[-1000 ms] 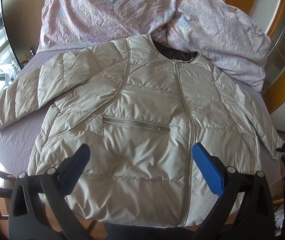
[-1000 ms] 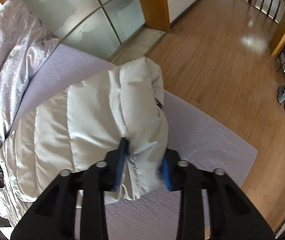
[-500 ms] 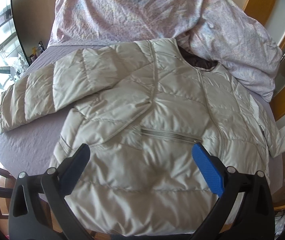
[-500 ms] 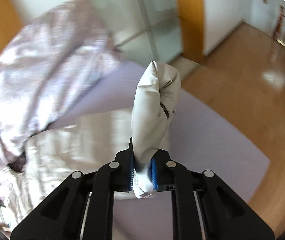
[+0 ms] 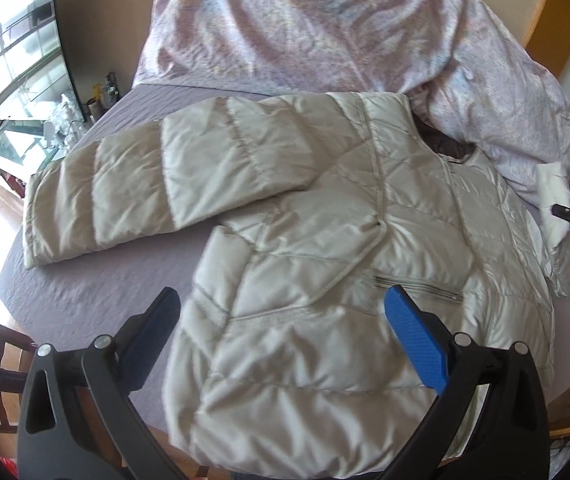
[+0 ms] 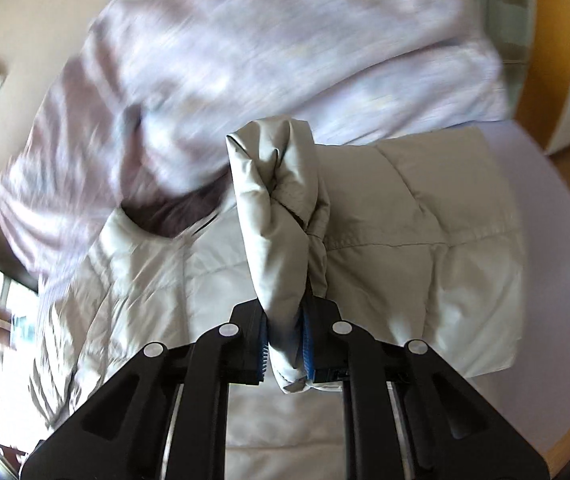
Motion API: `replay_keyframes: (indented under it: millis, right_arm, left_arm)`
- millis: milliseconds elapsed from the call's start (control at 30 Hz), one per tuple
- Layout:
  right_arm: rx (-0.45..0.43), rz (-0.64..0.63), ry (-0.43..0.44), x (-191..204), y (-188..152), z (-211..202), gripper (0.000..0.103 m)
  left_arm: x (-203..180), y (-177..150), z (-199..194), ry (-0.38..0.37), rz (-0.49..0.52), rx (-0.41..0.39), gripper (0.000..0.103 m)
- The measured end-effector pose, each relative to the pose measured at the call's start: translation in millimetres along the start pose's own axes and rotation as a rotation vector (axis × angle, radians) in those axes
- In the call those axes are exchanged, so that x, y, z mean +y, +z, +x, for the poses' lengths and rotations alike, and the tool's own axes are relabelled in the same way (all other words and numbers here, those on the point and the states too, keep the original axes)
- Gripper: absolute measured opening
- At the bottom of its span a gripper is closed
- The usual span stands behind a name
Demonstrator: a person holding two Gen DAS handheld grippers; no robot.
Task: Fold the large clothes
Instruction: 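Carry the held sleeve across the jacket front and lay it down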
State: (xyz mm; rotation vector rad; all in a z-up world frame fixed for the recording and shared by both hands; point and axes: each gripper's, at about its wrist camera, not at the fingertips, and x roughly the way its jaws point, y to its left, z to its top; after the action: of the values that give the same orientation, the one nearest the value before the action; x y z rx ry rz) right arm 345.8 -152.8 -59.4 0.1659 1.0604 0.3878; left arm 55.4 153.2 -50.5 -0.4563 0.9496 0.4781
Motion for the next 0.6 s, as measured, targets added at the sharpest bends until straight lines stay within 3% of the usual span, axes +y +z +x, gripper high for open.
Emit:
replay_keyframes:
  millis: [267,600]
  right_arm:
    - [0.110,-0.111,0.044,90,-28,50,0.014]
    - [0.193,-0.177,0.000,140,-35,95,0.015]
  left_arm:
    - [39,5,-1,0.037,-0.049,-0.005,0.101]
    - [73,13,2,0.070,-0.085,-0.004,0.101]
